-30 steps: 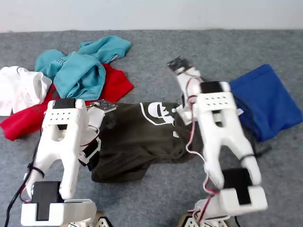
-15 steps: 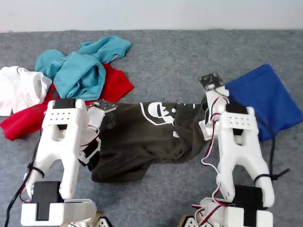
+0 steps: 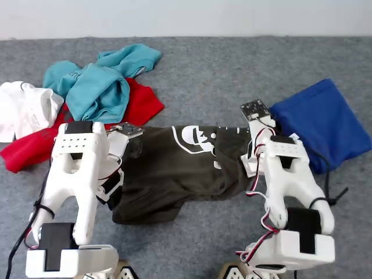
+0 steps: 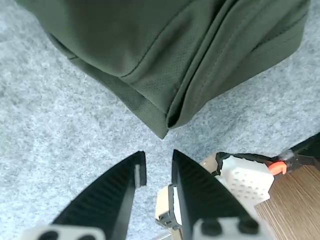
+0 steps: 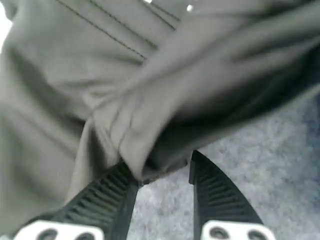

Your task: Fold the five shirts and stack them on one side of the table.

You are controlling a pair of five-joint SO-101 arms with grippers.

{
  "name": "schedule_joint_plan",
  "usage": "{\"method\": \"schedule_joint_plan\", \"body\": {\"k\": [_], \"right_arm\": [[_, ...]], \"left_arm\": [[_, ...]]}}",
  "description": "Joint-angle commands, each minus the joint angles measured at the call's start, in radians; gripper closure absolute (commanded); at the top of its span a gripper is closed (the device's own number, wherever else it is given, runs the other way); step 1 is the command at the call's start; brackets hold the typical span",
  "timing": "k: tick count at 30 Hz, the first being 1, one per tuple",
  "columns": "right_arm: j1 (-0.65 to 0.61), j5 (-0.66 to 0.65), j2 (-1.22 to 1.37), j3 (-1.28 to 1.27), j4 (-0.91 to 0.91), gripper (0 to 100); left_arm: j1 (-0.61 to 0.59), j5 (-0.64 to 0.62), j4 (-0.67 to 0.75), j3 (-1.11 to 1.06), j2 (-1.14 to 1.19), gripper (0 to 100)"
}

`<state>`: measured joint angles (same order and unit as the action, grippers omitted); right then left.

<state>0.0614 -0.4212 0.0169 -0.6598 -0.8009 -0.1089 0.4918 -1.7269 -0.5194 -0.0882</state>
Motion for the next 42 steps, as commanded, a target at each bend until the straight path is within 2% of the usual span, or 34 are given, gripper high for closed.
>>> {"method": "schedule_joint_plan", "body": {"k": [1,3,8,18,27,37,42], "right_arm": [[0.005,0.003,0.007,0.048,-0.008,94.9],[0.005,0.003,0.007,0.048,-0.008,99.2],[0.007,0.003,-0.001,0.055,-0.025,98.5],[0.027,0.002,-0.249,0.078,-0.275,98.4],[0.231,-0.115,-0.286,0.028,-0.294,98.4],[0.340,-0.140,-0.294,-0.003,-0.303,98.4],[0.397,-0.172,-0.286,-0.009,-0.375,98.4]], "left_arm": [[0.003,-0.011,-0.023,-0.001,-0.032,91],[0.003,-0.011,-0.023,-0.001,-0.032,91],[0.003,-0.011,-0.023,-0.001,-0.032,91],[0.003,-0.011,-0.025,-0.001,-0.032,91],[0.003,-0.011,-0.025,-0.001,-0.032,91],[0.003,-0.011,-0.025,-0.001,-0.032,91],[0.003,-0.011,-0.025,-0.001,-0.032,91]]}}
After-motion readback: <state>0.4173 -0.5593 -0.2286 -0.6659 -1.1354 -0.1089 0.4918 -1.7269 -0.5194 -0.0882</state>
